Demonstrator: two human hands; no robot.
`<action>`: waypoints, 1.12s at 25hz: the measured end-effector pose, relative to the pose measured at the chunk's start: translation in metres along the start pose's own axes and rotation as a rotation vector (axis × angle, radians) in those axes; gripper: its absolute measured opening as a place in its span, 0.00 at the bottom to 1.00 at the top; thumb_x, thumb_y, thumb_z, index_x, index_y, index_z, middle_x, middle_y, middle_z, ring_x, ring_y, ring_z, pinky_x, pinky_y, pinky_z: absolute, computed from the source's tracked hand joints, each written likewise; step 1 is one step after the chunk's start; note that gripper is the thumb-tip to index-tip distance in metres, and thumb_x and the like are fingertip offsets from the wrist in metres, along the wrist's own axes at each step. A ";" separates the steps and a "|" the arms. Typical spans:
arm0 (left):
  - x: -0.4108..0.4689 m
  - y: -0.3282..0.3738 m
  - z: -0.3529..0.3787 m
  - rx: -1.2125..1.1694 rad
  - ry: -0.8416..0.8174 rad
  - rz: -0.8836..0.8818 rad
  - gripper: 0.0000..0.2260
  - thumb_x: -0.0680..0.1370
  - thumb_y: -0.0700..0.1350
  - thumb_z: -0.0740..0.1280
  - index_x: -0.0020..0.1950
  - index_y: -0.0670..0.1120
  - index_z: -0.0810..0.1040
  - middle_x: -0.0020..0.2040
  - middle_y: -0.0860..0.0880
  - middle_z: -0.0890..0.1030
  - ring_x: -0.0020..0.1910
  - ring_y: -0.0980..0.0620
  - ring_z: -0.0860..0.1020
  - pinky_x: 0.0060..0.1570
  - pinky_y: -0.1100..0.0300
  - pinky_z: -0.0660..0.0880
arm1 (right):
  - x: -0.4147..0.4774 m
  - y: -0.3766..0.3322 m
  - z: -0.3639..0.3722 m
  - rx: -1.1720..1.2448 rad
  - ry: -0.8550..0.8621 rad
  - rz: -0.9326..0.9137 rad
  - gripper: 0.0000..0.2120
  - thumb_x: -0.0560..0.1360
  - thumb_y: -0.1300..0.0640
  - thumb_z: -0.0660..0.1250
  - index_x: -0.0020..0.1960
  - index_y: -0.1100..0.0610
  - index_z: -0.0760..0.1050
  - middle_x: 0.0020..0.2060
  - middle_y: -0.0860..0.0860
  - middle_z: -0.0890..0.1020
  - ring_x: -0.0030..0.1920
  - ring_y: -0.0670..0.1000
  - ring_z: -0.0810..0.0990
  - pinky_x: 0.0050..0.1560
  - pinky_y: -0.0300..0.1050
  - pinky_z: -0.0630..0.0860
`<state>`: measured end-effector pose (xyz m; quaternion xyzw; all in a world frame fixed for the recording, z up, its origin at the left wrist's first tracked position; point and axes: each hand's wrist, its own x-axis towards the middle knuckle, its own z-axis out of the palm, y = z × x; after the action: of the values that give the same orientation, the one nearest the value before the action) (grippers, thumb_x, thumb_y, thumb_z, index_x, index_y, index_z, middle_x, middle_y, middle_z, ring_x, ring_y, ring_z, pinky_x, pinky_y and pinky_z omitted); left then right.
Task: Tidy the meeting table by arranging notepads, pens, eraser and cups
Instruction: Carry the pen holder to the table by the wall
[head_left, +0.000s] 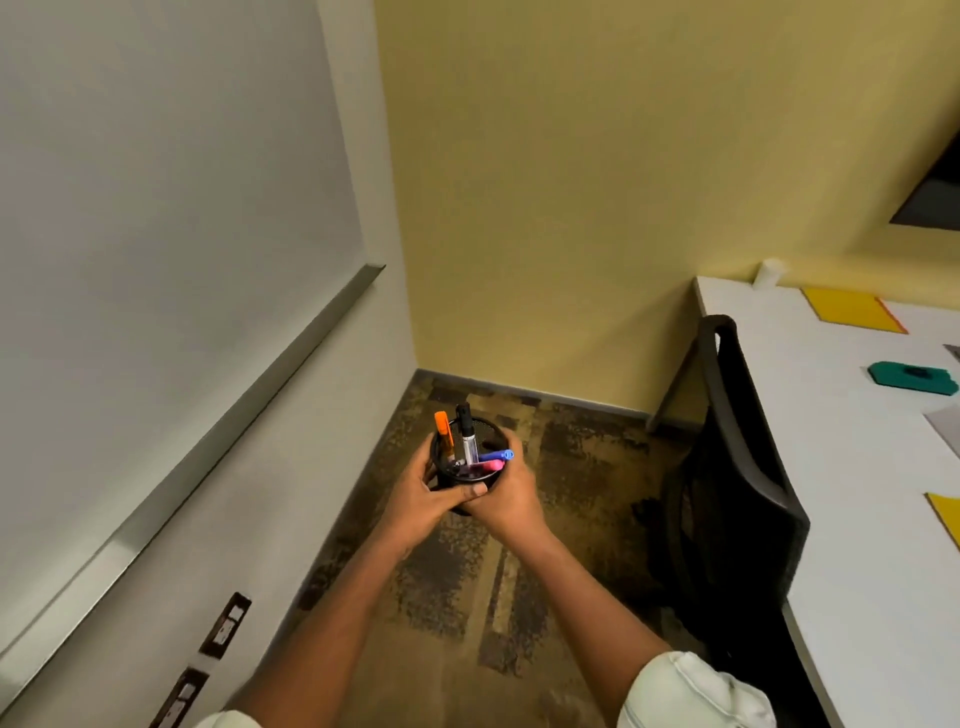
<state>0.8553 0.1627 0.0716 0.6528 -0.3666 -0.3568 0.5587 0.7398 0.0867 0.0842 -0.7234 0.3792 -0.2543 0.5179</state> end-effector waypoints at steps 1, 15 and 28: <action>0.022 0.002 -0.006 -0.015 -0.014 -0.004 0.36 0.56 0.58 0.81 0.61 0.70 0.70 0.60 0.62 0.79 0.60 0.63 0.77 0.58 0.60 0.75 | 0.019 -0.003 0.002 0.023 0.022 0.008 0.43 0.57 0.54 0.80 0.64 0.40 0.62 0.49 0.42 0.81 0.49 0.40 0.81 0.48 0.42 0.82; 0.332 0.005 0.012 -0.069 -0.124 -0.117 0.40 0.54 0.51 0.82 0.63 0.65 0.71 0.59 0.59 0.80 0.59 0.60 0.78 0.50 0.66 0.78 | 0.315 0.039 -0.039 0.146 0.156 0.066 0.39 0.58 0.58 0.80 0.64 0.46 0.67 0.52 0.43 0.81 0.51 0.42 0.81 0.52 0.46 0.81; 0.593 -0.002 0.128 -0.046 -0.367 -0.146 0.39 0.62 0.37 0.79 0.69 0.53 0.69 0.57 0.60 0.79 0.55 0.64 0.76 0.44 0.71 0.77 | 0.522 0.111 -0.156 0.039 0.392 0.167 0.37 0.61 0.52 0.78 0.66 0.47 0.66 0.52 0.44 0.82 0.51 0.39 0.80 0.51 0.33 0.78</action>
<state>1.0263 -0.4170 0.0211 0.5887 -0.4057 -0.5177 0.4699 0.8940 -0.4438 0.0185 -0.6160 0.5264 -0.3535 0.4674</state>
